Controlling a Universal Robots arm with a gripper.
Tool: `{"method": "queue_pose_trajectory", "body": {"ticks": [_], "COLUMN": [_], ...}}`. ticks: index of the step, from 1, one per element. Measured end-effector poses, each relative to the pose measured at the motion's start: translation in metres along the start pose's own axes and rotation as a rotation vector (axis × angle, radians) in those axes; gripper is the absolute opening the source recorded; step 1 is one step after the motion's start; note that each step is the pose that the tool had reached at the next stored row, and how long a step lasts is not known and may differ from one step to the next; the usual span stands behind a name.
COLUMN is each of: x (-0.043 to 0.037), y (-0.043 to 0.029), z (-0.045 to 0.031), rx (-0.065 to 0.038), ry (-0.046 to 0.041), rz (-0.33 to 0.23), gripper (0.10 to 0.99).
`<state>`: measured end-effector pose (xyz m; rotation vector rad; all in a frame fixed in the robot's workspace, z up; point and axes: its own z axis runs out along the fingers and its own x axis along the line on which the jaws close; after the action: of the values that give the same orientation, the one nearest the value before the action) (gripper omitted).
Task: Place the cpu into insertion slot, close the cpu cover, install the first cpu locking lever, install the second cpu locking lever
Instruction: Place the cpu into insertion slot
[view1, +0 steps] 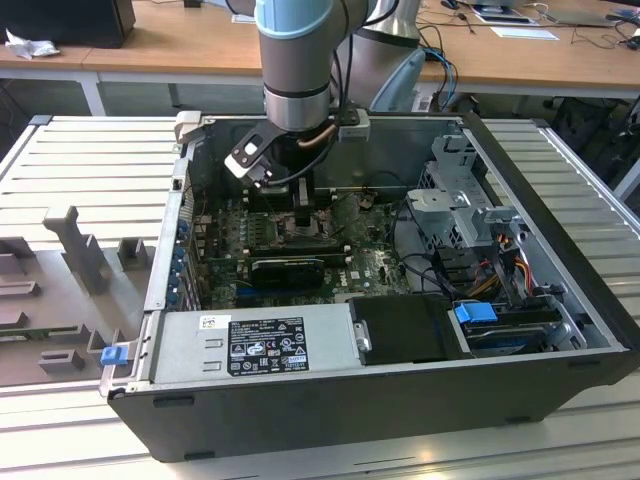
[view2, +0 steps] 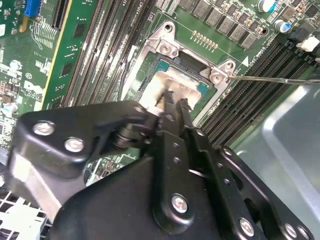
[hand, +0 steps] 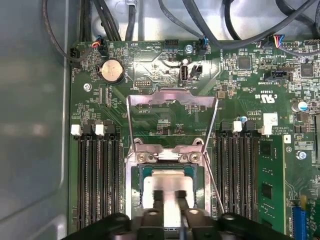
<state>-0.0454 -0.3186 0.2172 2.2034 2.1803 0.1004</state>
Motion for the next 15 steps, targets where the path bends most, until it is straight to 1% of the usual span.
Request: {"method": "queue_pose_trajectory", "body": {"ticks": [1,2,3,9,15], "x": [0.0,0.0,0.0,0.0001,0.0002], "y": [0.0,0.0001,0.0001,0.0004,0.0008], "z": [-0.0005,-0.0009,-0.0017,-0.0055,-0.011], "rx": [0.0,0.0,0.0,0.0,0.001], "ry": [0.0,0.0,0.0,-0.0001,0.0], "rz": [0.0,0.0,0.0,0.0,0.0], "gripper": [0.161,0.161,0.106,0.106,0.106]}}
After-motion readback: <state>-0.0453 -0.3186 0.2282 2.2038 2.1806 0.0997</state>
